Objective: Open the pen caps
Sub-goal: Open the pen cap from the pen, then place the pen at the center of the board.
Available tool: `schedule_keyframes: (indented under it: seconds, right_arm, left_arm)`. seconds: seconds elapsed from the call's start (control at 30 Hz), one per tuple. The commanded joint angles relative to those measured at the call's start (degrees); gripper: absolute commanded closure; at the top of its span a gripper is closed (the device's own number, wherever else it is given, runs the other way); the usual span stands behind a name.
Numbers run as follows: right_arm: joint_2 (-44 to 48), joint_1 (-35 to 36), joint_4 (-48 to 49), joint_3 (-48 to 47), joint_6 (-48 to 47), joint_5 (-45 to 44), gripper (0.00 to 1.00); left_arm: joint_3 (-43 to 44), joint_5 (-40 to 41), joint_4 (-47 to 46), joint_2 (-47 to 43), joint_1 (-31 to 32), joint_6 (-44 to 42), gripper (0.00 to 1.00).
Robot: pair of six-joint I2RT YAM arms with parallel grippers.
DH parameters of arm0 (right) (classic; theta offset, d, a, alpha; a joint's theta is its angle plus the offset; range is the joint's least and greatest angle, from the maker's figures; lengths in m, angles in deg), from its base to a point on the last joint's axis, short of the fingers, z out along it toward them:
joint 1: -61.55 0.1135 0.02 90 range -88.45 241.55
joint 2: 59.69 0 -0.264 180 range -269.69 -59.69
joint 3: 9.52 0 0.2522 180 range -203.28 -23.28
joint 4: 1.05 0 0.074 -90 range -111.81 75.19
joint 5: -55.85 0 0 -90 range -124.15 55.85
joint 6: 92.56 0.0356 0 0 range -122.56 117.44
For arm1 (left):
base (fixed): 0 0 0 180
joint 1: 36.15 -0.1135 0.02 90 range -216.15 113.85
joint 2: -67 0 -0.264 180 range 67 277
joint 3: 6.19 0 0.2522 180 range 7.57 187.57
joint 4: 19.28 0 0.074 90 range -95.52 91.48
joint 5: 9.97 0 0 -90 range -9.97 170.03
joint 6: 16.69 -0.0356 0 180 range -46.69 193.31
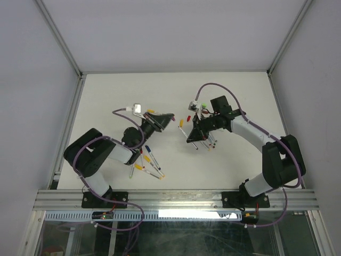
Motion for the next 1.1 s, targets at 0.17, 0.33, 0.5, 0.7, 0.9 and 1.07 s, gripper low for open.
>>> schedule_keyframes:
  seconds: [0.17, 0.33, 0.5, 0.7, 0.9, 1.07]
  right_arm:
    - [-2.74, 1.22, -8.84, -0.93, -3.28, -2.53, 1.0]
    - [-2.95, 1.28, -9.82, -2.13, -3.04, -17.75, 1.0]
    - [-5.02, 3.2, -11.48, -3.11, -2.12, -27.7, 1.0]
    - [-8.92, 6.03, -12.2, -4.84, 0.75, -36.64, 1.0]
    - [-9.56, 7.67, -10.47, -4.44, 1.85, -40.71, 0.98]
    - [-10.3, 8.2, -9.65, -4.53, 2.53, -42.4, 0.93]
  left_arm:
    - [2.7, 15.51, -6.04, -10.69, -13.33, -4.43, 1.0]
    - [-1.03, 13.63, 7.76, -20.86, -14.0, -5.5, 1.0]
    - [-2.19, 10.81, 34.75, -31.84, -13.92, -5.24, 1.0]
    - [-4.56, 11.6, 52.78, -42.45, -13.93, -3.75, 1.0]
    - [-7.15, 9.35, 57.56, -45.71, -13.93, 1.46, 1.0]
    - [-7.9, 7.5, 57.42, -44.55, -13.93, 3.59, 1.0]
